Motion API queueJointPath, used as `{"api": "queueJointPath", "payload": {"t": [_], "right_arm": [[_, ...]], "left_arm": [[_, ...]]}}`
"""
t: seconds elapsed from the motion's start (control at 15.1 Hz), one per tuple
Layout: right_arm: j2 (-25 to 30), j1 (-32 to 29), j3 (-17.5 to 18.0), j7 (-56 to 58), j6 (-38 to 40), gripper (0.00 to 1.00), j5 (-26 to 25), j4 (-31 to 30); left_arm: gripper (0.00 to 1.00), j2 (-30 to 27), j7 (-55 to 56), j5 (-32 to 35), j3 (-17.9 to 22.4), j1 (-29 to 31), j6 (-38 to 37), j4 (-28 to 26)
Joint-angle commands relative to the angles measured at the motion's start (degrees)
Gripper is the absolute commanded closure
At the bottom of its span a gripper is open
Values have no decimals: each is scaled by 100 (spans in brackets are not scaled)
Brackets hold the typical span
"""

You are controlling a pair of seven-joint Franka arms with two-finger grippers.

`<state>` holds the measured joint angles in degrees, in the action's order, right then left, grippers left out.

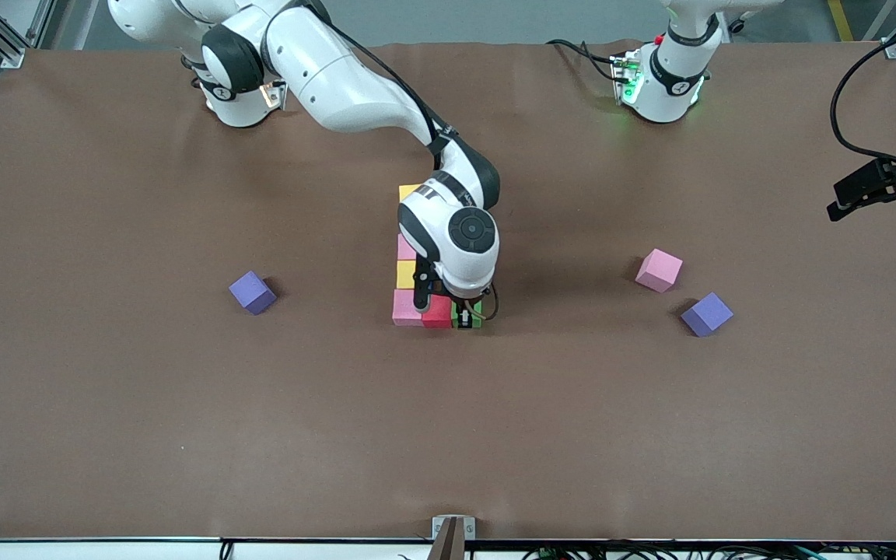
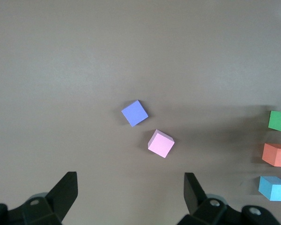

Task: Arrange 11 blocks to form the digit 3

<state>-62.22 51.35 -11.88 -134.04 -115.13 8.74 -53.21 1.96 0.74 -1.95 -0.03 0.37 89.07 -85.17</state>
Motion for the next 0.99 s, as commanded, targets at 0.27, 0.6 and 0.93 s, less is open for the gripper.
{"api": "queueJointPath", "payload": {"t": [0.27,0.6,0.93], "right_arm": [[-98,59,-51,-105,61,98,-101,126],[-98,59,-51,-105,-35,98,-101,153],[-98,59,-51,-105,-79,98,-101,153]], "left_arm": [[0,50,23,-51,56,-2,-136,176],[0,23,32,-25,56,-11,-136,176],[0,14,32,-25,29,-11,-136,176]]}}
